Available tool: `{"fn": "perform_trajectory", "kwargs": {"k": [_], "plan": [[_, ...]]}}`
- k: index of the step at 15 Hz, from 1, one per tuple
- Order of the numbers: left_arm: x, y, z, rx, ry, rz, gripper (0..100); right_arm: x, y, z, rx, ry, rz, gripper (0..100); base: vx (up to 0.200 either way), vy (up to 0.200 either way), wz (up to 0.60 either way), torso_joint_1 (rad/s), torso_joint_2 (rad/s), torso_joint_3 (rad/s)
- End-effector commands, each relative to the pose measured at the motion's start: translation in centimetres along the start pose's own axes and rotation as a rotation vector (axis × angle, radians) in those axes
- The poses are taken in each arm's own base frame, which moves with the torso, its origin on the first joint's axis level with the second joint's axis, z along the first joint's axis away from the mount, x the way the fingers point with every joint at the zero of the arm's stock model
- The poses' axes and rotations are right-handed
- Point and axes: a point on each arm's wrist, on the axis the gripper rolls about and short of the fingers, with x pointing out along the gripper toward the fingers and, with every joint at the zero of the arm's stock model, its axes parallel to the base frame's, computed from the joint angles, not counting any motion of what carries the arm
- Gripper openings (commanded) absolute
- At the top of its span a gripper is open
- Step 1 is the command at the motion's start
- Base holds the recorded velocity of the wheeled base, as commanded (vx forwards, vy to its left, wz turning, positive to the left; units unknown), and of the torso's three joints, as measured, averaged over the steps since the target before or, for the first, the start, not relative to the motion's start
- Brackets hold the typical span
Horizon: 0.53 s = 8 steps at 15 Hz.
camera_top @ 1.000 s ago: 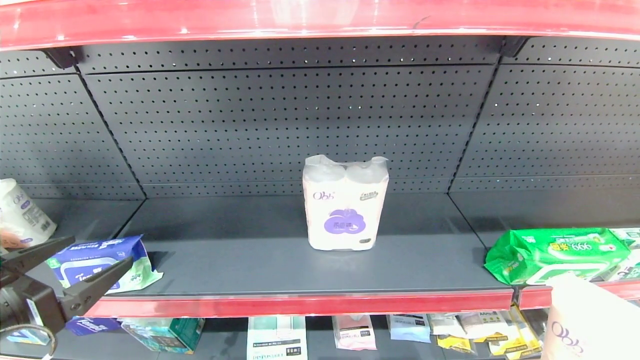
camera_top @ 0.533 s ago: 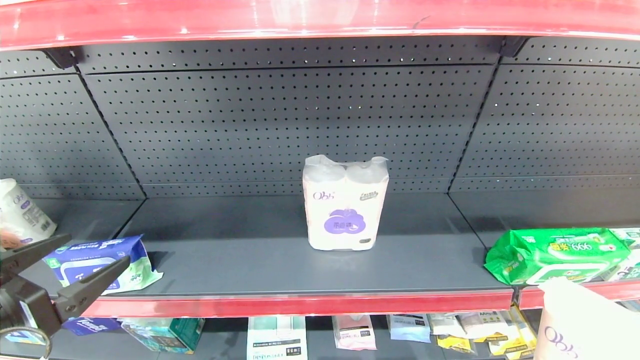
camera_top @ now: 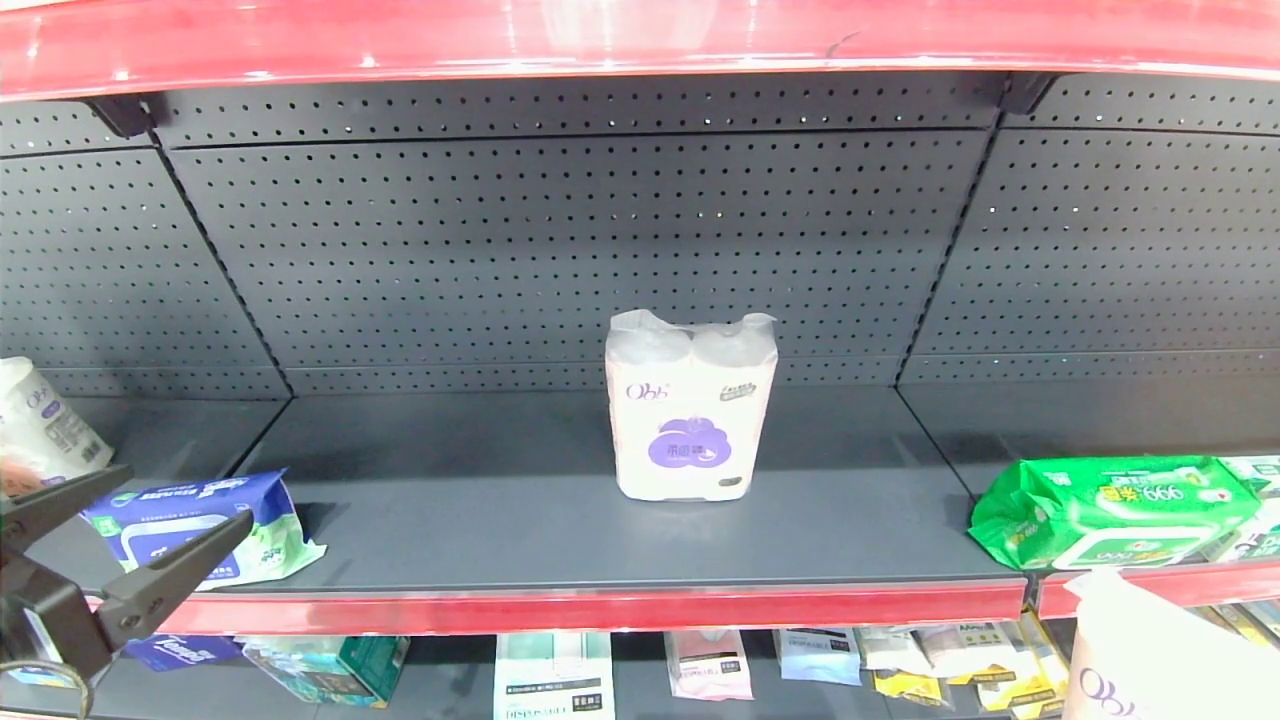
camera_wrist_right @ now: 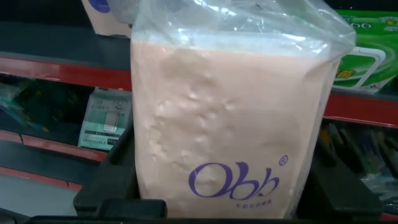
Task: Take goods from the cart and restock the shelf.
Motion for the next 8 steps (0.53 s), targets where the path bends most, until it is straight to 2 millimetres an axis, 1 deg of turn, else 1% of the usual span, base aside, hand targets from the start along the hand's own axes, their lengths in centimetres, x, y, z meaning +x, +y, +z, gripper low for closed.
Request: {"fn": "perform_trajectory", "kwargs": {"k": [1,8], "plan": [[0.11,0.09,0.31,0.002,-0.007,0.0,100,0.01,0.0,0.01,0.0,0.001,0.001,0,0.0,0.0,0.0,0.0,0.0,0.0],[0.39,0.05,0.08,-0.001,0.009,-0.019,100,0.01,0.0,0.01,0.0,0.001,0.001,0,0.0,0.0,0.0,0.0,0.0,0.0]]}}
